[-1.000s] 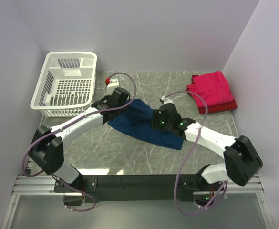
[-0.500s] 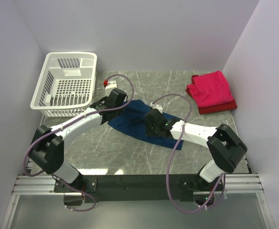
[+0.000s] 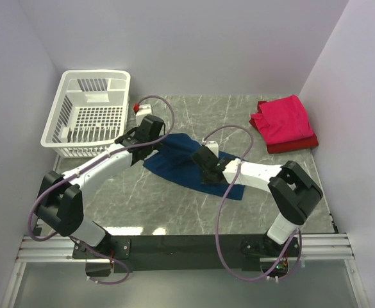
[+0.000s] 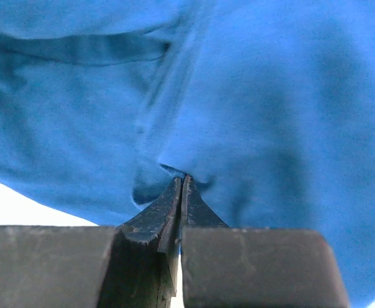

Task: Fold and stack the t-shirts
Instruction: Flatten the tshirt out

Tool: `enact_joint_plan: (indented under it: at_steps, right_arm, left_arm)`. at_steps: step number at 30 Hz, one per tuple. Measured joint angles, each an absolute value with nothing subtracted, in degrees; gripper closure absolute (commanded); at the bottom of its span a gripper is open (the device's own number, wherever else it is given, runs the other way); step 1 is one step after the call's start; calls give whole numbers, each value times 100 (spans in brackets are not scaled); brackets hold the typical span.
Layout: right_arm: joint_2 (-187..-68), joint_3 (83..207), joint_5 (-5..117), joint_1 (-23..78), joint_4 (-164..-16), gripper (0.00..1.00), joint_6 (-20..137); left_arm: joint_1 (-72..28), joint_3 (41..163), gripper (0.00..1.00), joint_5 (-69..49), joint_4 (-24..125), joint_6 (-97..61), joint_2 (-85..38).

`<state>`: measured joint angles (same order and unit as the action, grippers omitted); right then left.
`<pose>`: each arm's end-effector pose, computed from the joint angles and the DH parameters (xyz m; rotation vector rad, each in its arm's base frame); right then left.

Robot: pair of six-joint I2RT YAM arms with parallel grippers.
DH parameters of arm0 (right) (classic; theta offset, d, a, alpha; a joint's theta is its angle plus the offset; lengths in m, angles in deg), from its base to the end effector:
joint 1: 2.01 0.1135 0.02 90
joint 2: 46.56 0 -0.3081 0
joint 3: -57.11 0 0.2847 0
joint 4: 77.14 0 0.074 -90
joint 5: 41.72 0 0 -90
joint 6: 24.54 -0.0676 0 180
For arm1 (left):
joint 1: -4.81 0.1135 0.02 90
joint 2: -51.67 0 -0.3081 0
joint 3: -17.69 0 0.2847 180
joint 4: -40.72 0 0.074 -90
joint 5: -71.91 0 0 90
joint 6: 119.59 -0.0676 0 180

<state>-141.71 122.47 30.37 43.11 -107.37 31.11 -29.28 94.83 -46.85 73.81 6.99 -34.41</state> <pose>0.2715 0.2432 0.1591 -0.1318 2.5411 0.1271 0.3322 -0.1856 0.2874 -0.2968 2.1799 -0.1053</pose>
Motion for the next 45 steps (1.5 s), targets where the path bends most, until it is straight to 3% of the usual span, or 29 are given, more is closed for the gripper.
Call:
enact_joint_plan:
  at_steps: [5,13,22,23,25,26,33,45]
  right_arm:
    - [-13351,12290,2731,3931,-11237,100,3380]
    - [-11039,12953,2174,2184,-11657,100,4022]
    - [-9596,13003,1645,783,-12135,100,4293]
    - [-9544,12950,1610,681,-12155,75,4296]
    - [-9500,12793,1544,547,-12227,55,4254]
    - [-9500,12721,1544,528,-12278,47,4263]
    - [-9688,12056,2766,674,-12090,46,4256]
    - [-10930,11458,3750,3275,-11596,47,3625]
  left_arm:
    - [-2460,10196,100,-4409,7674,480,-3496]
    - [-1907,12200,99,-4311,7744,100,-3391]
    - [-1286,11516,99,-4189,7766,161,-1507]
    - [-1286,11417,99,-4145,7755,185,-1325]
    - [-1288,11135,100,-3994,7703,279,-1054]
    - [-1291,10941,99,-3874,7690,321,-943]
    - [-1299,9313,99,-3142,7611,607,-1050]
    - [-1382,8685,99,-2923,7613,666,-1332]
